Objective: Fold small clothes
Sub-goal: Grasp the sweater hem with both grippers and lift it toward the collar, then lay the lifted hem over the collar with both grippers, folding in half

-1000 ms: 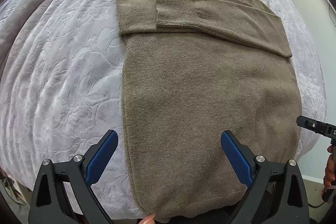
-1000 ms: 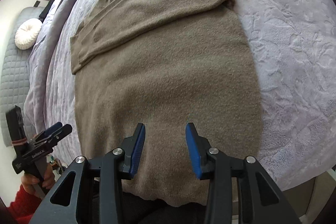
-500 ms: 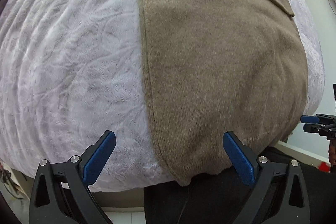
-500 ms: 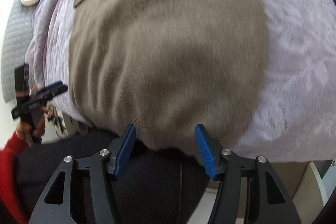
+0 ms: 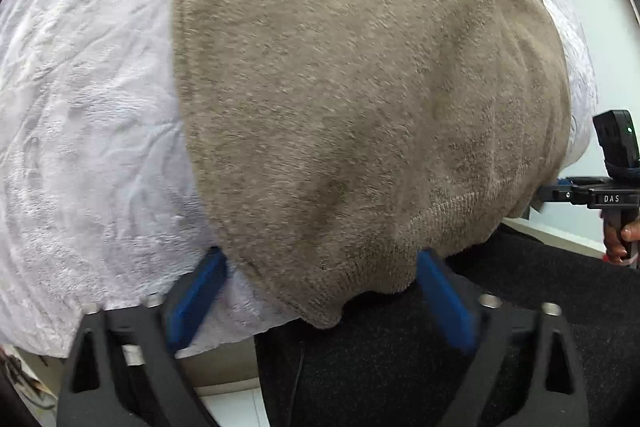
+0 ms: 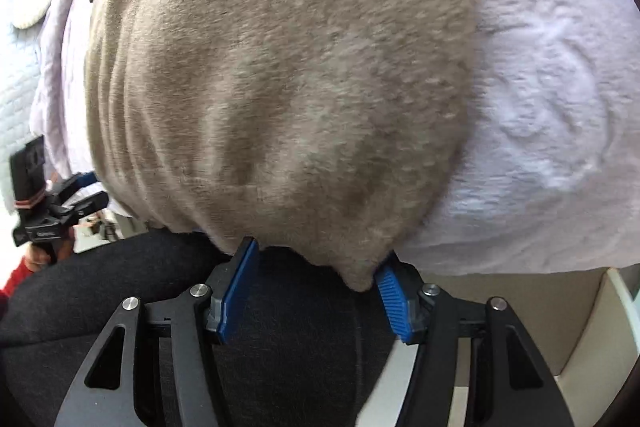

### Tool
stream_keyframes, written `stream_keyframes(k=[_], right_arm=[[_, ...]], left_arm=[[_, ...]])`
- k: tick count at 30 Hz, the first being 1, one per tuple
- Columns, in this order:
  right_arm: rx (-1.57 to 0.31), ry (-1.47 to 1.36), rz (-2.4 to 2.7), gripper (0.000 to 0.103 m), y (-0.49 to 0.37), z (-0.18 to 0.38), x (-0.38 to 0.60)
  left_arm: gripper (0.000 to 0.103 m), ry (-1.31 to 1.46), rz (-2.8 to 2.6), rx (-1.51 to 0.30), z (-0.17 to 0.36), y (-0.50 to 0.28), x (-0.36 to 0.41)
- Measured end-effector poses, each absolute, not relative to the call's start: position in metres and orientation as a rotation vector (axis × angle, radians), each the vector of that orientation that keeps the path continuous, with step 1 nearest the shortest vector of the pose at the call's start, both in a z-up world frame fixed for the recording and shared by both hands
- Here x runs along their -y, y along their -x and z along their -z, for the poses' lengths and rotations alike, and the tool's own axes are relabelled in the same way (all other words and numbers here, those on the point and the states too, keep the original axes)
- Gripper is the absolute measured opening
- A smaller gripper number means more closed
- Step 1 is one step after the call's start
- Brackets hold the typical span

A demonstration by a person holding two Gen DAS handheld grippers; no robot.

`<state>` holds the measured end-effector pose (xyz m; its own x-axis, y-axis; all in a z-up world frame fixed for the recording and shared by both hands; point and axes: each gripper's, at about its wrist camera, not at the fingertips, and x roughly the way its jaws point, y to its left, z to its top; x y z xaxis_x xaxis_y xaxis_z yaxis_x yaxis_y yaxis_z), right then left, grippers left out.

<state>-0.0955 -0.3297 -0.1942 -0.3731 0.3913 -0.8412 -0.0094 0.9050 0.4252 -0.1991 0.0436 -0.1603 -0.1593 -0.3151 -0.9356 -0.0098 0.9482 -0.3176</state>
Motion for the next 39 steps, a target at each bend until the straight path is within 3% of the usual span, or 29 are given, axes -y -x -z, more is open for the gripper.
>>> stream_keyframes(k=[1,3,5,16,26,33,39], right_arm=[[-1.909,-0.292,-0.442,0.010,0.094,0.191,0.330],[-1.883,-0.345,-0.467,0.009,0.090,0.182,0.332],[-1.861,-0.401,-0.489,0.008,0.086,0.173,0.330],[-1.612,-0.701,-0.576,0.008,0.036,0.130,0.319],[-1.570,-0.780,-0.547,0.008,-0.041,0.130,0.331],[-1.360,-0.999,-0.602,0.008,-0.063,0.092,0.347],[-1.214,-0.994,-0.647,0.008,-0.123,0.062,0.340]], left_arm=[[0.068,0.237,0.259,-1.713,0.158,0.198,-0.046],[0.032,0.269,0.269,-1.704,0.154,0.198,-0.057],[0.022,0.380,0.308,-1.704,0.155,0.190,-0.077],[0.019,0.734,0.360,-1.508,0.113,0.153,-0.122],[0.019,0.755,0.334,-1.418,0.106,0.092,-0.130],[0.019,0.885,0.315,-1.287,0.090,0.059,-0.140],[0.019,0.884,0.272,-1.186,0.077,0.003,-0.149]])
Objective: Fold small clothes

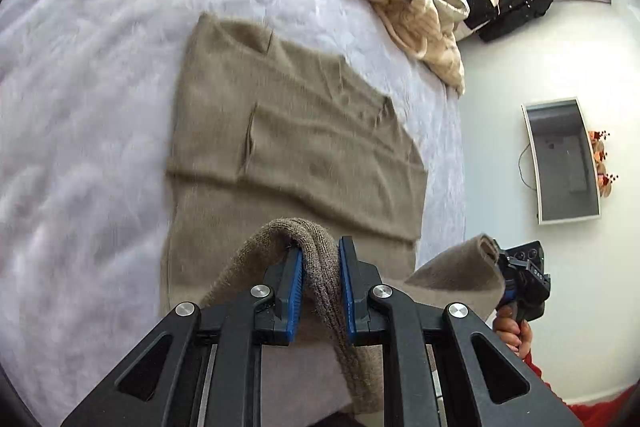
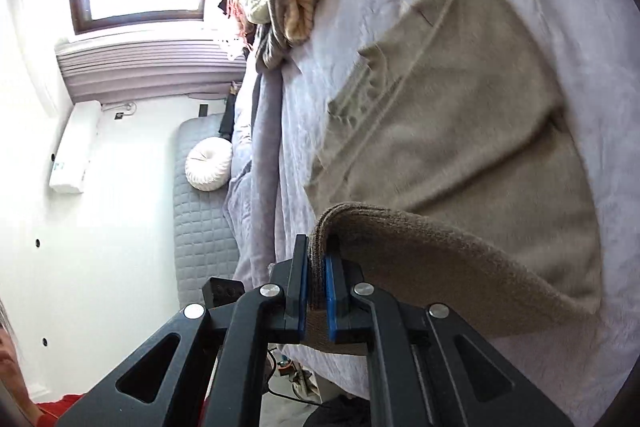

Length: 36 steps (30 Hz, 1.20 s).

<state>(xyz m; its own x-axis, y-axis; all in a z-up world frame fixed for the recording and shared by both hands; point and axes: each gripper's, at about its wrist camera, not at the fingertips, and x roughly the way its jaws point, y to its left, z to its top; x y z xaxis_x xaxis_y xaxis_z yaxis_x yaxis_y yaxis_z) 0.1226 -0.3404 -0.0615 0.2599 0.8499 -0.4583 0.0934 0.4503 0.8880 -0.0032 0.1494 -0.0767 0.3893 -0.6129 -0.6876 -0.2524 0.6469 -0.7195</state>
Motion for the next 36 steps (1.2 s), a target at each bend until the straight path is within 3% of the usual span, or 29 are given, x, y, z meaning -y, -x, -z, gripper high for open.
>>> stream_keyframes(k=[6,17,22,28,31,32,33,36], right_arm=[[-1.184,-0.986,-0.587,0.008,-0.194,0.075,0.326],[-1.218,-0.996,-0.420,0.008,-0.276,0.169,0.335],[-1.208,-1.067,-0.416,0.008,-0.280,0.203,0.343],[-1.211,-1.026,-0.449,0.008,-0.280,0.178,0.343],[-1.175,-1.011,-0.470,0.012,-0.288,0.163,0.343],[-1.158,-1.012,-0.458,0.013,-0.291,0.160,0.346],[-1.152,-1.013,-0.441,0.015,-0.294,0.159,0.348],[-1.153,-1.005,-0.392,0.033,-0.293,0.158,0.356]], left_arm=[[0.019,0.869,0.190,-1.153,0.092,-0.057,-0.164],[0.019,0.755,0.108,-1.165,0.157,-0.116,-0.158],[0.019,0.740,0.050,-1.160,0.161,-0.115,-0.154],[0.020,0.580,-0.025,-1.140,0.122,-0.113,-0.138],[0.042,0.496,-0.018,-1.113,0.105,-0.111,-0.132],[0.065,0.456,-0.038,-1.108,0.101,-0.111,-0.130],[0.078,0.403,-0.075,-1.090,0.095,-0.110,-0.129],[0.079,0.353,-0.084,-1.057,0.080,-0.108,-0.132]])
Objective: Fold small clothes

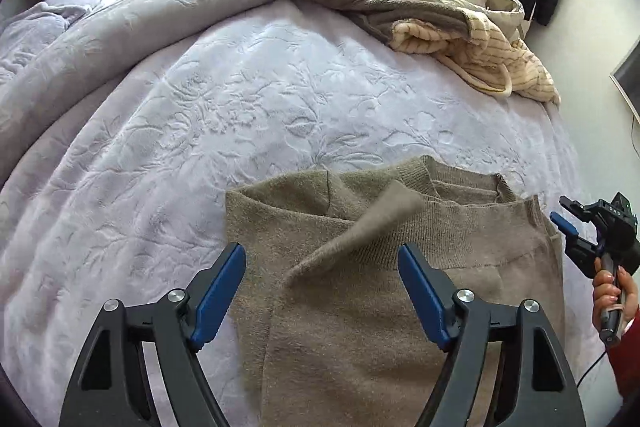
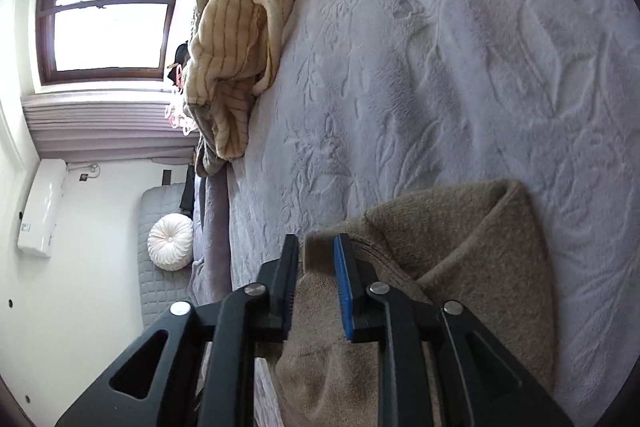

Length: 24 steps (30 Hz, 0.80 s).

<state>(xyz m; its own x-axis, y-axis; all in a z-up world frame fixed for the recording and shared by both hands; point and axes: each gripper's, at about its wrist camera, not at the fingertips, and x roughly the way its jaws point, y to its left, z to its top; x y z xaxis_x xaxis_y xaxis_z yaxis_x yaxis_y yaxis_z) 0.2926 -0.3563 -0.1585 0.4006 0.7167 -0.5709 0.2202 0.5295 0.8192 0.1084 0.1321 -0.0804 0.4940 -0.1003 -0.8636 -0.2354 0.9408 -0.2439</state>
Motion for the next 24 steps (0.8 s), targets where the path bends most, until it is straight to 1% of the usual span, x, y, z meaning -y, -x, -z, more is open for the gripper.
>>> stream_keyframes(k=[1,8,10,11,12,16,17,18,19,20,21,22,24], right_arm=[[-1.158,-0.993,-0.381,0.035,-0.290,0.158,0.357],[-1.215,-0.723,-0.333,0.035,-0.278,0.154,0.346],[-1.230,-0.624,-0.335,0.035,-0.284,0.153,0.338],[-1.230,-0.566,-0.337,0.040,-0.286,0.151,0.333],[-1.234,-0.514,-0.343,0.042,-0.288,0.150,0.327],[-1.259,-0.283,-0.387,0.043,-0.293,0.147,0.298],[-1.260,-0.223,-0.391,0.043,-0.294,0.147,0.290],[-1.262,-0.186,-0.391,0.043,-0.295,0.147,0.286],[-1.268,-0.157,-0.382,0.042,-0.297,0.148,0.281],[-1.271,-0.136,-0.362,0.030,-0.299,0.149,0.280],[-1.268,-0.120,-0.334,0.015,-0.300,0.149,0.280],[-1.260,-0.126,-0.324,0.007,-0.302,0.146,0.281],[-1.198,-0.112,-0.325,0.006,-0.296,0.130,0.281]], left_arm=[[0.079,0.361,-0.084,-1.061,0.079,-0.108,-0.135],[0.079,0.380,0.023,-1.136,0.094,-0.113,-0.130],[0.079,0.375,0.037,-1.139,0.101,-0.127,-0.126],[0.079,0.376,0.047,-1.144,0.105,-0.136,-0.125],[0.079,0.385,0.062,-1.153,0.111,-0.147,-0.125],[0.078,0.389,0.133,-1.201,0.129,-0.181,-0.116],[0.076,0.366,0.140,-1.204,0.132,-0.186,-0.111],[0.063,0.342,0.146,-1.208,0.134,-0.191,-0.106],[0.051,0.322,0.151,-1.219,0.137,-0.196,-0.102],[0.023,0.308,0.149,-1.236,0.141,-0.199,-0.098],[0.007,0.300,0.135,-1.245,0.144,-0.201,-0.097],[0.007,0.304,0.115,-1.234,0.143,-0.200,-0.098],[0.007,0.348,0.108,-1.157,0.130,-0.192,-0.106]])
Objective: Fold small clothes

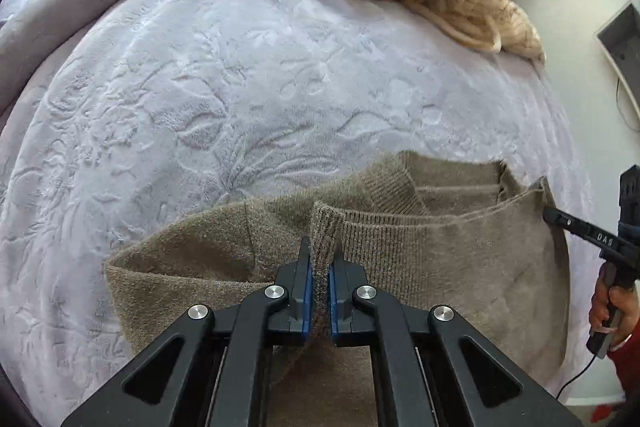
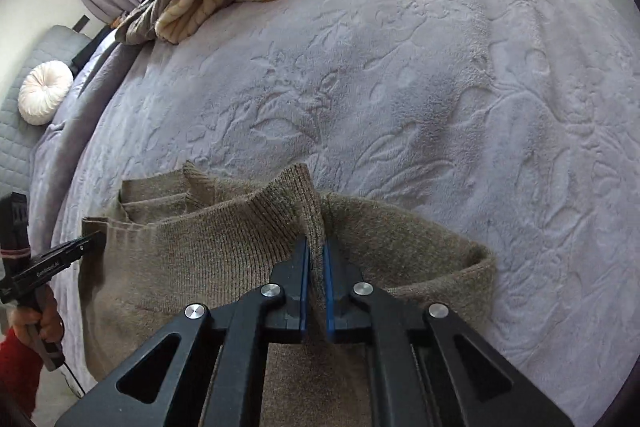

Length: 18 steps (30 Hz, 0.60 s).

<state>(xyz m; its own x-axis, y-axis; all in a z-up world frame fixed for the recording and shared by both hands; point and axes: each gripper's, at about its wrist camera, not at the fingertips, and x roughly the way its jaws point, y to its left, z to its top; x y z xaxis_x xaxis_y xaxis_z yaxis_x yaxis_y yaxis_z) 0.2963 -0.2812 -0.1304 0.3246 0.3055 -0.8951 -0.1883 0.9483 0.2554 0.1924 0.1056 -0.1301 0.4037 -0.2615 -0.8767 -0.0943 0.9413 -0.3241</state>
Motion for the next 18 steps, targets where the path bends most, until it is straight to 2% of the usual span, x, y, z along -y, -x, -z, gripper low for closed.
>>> stream_keyframes(k=[4,9,12,13,16,18], right_arm=[[-1.120,-0.038,-0.322,0.006,-0.290,0.105,0.278],[-1.195,-0.088,-0.257,0.006,-0.309,0.146,0.291],[-1.179,-0.100,-0.244,0.007,-0.308,0.153,0.294],[-1.179,-0.114,-0.241,0.009,-0.306,0.152,0.297],[-1.197,-0.156,-0.177,0.027,-0.301,0.140,0.309],[-1.175,-0.186,-0.158,0.027,-0.292,0.125,0.315]], left_arm=[[0.007,0.364,0.091,-1.087,0.116,-0.188,-0.118],[0.007,0.386,0.006,-1.137,0.153,-0.201,-0.123],[0.008,0.397,-0.014,-1.116,0.158,-0.199,-0.124],[0.008,0.392,-0.024,-1.110,0.155,-0.198,-0.124],[0.012,0.273,-0.146,-1.086,0.134,-0.186,-0.127],[0.012,0.257,-0.146,-1.074,0.118,-0.177,-0.134]])
